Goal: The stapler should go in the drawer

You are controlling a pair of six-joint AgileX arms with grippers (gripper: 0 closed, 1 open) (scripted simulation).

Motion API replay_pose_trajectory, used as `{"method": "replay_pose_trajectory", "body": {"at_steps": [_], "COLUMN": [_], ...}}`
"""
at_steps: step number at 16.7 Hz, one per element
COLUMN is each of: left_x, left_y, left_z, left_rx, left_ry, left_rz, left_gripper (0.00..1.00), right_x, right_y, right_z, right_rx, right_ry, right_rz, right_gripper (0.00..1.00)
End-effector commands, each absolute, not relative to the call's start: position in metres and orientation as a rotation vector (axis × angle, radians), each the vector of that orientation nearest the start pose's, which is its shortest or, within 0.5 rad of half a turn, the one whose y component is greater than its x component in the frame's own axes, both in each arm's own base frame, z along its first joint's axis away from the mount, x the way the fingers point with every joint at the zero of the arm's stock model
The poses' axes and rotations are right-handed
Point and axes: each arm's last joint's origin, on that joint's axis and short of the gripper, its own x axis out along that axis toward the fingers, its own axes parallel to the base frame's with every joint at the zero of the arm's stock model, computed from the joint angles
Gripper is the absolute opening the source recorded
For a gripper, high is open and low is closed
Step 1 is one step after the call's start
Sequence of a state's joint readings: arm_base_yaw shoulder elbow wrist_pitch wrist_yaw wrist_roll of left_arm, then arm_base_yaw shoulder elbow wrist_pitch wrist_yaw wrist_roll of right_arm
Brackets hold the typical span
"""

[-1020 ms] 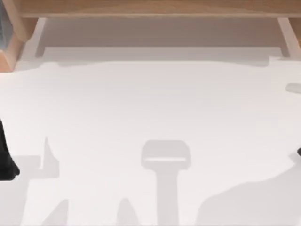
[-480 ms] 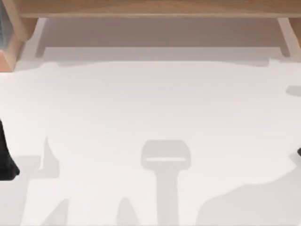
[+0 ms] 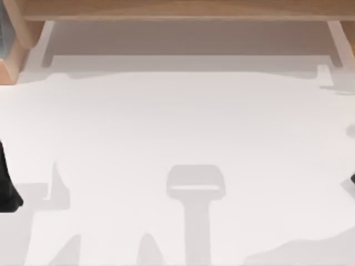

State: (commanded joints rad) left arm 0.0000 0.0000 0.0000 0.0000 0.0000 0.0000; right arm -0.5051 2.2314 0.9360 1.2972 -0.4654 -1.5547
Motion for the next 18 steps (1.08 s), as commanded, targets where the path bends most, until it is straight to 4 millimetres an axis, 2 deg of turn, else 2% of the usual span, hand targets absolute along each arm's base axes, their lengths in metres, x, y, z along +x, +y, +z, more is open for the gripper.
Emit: {"method": "replay_pose_trajectory", "body": {"at_steps": [5, 13, 18], "left_x": [0.106, 0.106, 0.106], "left_y": [-0.001, -0.001, -0.001], "left_z": [0.16, 0.16, 0.16], "left_rx": [0.0, 0.0, 0.0], "left_ry": [0.0, 0.0, 0.0], "left_rz": [0.0, 0.0, 0.0], "left_gripper": [1.0, 1.0, 1.0], "right_x": [0.361, 0.304, 0.303], "right_y": [-0.182, -0.18, -0.18], "right_z": [0.088, 0.087, 0.087], "right_rx": [-1.567, -1.564, -1.565], "right_ry": [0.015, 0.017, 0.015], "right_rz": [-0.011, -0.005, -0.007], "right_gripper": [0.0, 0.0, 0.0]}}
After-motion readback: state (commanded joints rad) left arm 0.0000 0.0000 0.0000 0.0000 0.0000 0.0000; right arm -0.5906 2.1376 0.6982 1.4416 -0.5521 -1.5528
